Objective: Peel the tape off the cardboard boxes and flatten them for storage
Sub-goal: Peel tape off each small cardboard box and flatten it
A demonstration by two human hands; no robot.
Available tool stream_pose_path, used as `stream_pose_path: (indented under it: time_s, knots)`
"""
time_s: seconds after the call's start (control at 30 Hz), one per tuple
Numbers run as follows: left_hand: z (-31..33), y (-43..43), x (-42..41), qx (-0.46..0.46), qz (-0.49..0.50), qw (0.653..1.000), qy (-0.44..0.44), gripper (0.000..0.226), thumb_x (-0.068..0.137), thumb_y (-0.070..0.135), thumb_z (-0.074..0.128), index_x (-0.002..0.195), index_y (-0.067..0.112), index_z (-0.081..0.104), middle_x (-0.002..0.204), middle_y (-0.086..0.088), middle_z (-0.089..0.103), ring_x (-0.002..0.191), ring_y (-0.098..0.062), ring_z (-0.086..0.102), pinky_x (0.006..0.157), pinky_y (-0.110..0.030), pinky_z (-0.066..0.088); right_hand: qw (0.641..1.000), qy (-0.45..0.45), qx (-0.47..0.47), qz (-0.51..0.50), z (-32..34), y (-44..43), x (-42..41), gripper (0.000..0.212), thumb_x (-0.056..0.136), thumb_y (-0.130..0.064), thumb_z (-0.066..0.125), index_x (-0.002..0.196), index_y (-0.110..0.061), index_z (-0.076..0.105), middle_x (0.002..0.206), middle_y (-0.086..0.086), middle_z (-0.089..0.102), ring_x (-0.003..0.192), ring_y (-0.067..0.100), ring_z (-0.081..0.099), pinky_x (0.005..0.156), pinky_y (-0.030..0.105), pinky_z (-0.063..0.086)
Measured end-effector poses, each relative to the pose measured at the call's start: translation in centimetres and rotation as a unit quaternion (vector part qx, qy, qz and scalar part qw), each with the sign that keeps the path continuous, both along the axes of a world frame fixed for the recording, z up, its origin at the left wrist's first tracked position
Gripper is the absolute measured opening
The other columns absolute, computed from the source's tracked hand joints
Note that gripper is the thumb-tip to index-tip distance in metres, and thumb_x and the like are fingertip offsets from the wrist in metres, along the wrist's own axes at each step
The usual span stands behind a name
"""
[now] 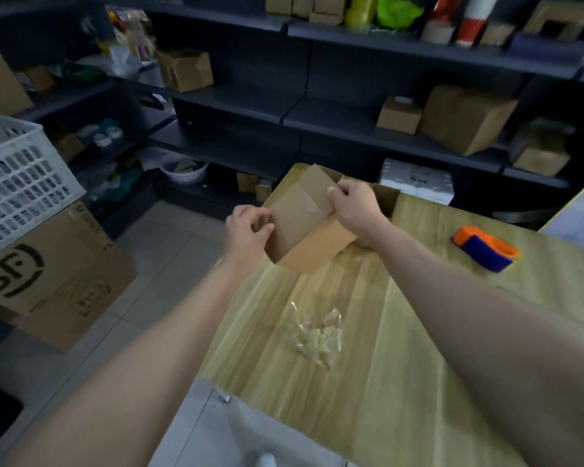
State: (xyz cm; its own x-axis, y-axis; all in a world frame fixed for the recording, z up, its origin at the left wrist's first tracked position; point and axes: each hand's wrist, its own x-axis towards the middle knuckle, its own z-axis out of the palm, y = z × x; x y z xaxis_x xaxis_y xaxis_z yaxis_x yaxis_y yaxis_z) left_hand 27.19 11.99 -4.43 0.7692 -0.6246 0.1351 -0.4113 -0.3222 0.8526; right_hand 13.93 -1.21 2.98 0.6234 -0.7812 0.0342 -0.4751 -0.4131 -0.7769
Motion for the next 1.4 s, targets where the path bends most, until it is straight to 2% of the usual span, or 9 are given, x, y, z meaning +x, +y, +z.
stream_pose_path:
  time_s: [0.17,0.33,0.4,0.57,0.73,0.9,1.1,1.3,1.4]
  knots:
    - [0.7,-2.4,-4.4,0.017,-0.072,0.997,-0.004,0.034,0.089,0.016,0.063,0.123,0.016,0.060,0.118,0.003,0.049,0.116,-0.016,0.048,0.105,-0.036,0.039,0.997,-0.015,-0.007,-0.082,1.1,-1.6,-4.6,0.027,0.100,-0.022,0.039,0.076,-0.016,0.047,0.067,-0.005,0.044,0.058,0.009,0.042,0.048,0.023,0.030]
    - [1.1,-3.6,-8.0,0.004,-0.131,0.991,0.016,0.041,0.092,0.020,0.059,0.132,0.015,0.053,0.130,0.003,0.045,0.120,-0.011,0.044,0.108,-0.031,0.036,0.984,-0.065,0.025,-0.161,1.4,-3.5,-9.4,0.024,0.098,-0.021,0.039,0.080,-0.009,0.050,0.068,0.000,0.045,0.061,0.013,0.041,0.055,0.029,0.034]
    - [1.3,-3.8,-9.1,-0.017,-0.153,0.988,0.012,0.037,0.090,0.021,0.062,0.127,0.015,0.058,0.123,0.005,0.048,0.114,-0.012,0.050,0.104,-0.031,0.041,0.977,-0.085,0.047,-0.190,1.3,-4.0,-11.0,0.023,0.096,-0.018,0.038,0.076,-0.011,0.048,0.065,0.000,0.044,0.057,0.013,0.039,0.051,0.027,0.031]
    - [2.5,-5.1,-12.1,-0.010,-0.210,0.978,-0.017,0.031,0.086,0.026,0.067,0.115,0.014,0.062,0.111,0.006,0.050,0.099,-0.005,0.050,0.081,-0.010,0.039,0.951,-0.119,0.110,-0.265,0.6,-4.6,-14.8,0.030,0.093,-0.011,0.036,0.064,-0.016,0.038,0.061,-0.003,0.036,0.053,0.013,0.031,0.047,0.026,0.024]
    - [2.4,-6.8,-13.8,0.032,-0.211,0.976,-0.041,0.009,0.088,0.019,0.065,0.092,0.010,0.064,0.098,-0.001,0.058,0.088,-0.010,0.053,0.077,-0.020,0.042,0.942,-0.139,0.134,-0.275,-0.5,-4.4,-17.3,0.032,0.094,-0.013,0.041,0.064,-0.023,0.040,0.062,-0.004,0.041,0.055,0.012,0.036,0.049,0.026,0.028]
    - [1.9,-8.5,-15.4,0.107,-0.191,0.973,-0.071,0.011,0.092,0.019,0.058,0.084,0.013,0.057,0.092,-0.006,0.060,0.083,-0.019,0.056,0.071,-0.028,0.039,0.932,-0.148,0.148,-0.295,-1.2,-3.9,-18.9,0.036,0.094,-0.010,0.041,0.060,-0.019,0.035,0.059,-0.003,0.033,0.051,0.012,0.028,0.045,0.025,0.023]
    - [1.4,-8.9,-17.0,0.198,-0.233,0.938,-0.164,0.014,0.097,0.015,0.048,0.105,0.005,0.054,0.110,-0.012,0.055,0.096,-0.025,0.056,0.077,-0.032,0.043,0.933,-0.133,0.137,-0.305,-2.3,-3.7,-20.3,0.037,0.095,-0.012,0.040,0.059,-0.022,0.034,0.060,-0.005,0.036,0.053,0.011,0.033,0.048,0.024,0.025]
    - [1.0,-8.4,-17.7,0.156,-0.248,0.923,-0.250,0.010,0.098,0.009,0.041,0.102,0.007,0.050,0.111,-0.009,0.048,0.102,-0.022,0.047,0.087,-0.033,0.043,0.932,-0.109,0.137,-0.316,-3.1,-3.6,-20.6,0.036,0.097,-0.013,0.038,0.062,-0.021,0.035,0.064,-0.004,0.039,0.056,0.010,0.036,0.049,0.023,0.026]
    - [1.1,-8.2,-17.6,0.105,-0.235,0.949,-0.180,0.005,0.096,0.016,0.051,0.096,0.012,0.053,0.098,-0.003,0.056,0.091,-0.016,0.051,0.076,-0.026,0.041,0.929,-0.110,0.138,-0.326,-3.5,-3.3,-20.5,0.036,0.098,-0.014,0.037,0.062,-0.022,0.033,0.064,-0.004,0.038,0.055,0.010,0.035,0.049,0.023,0.026]
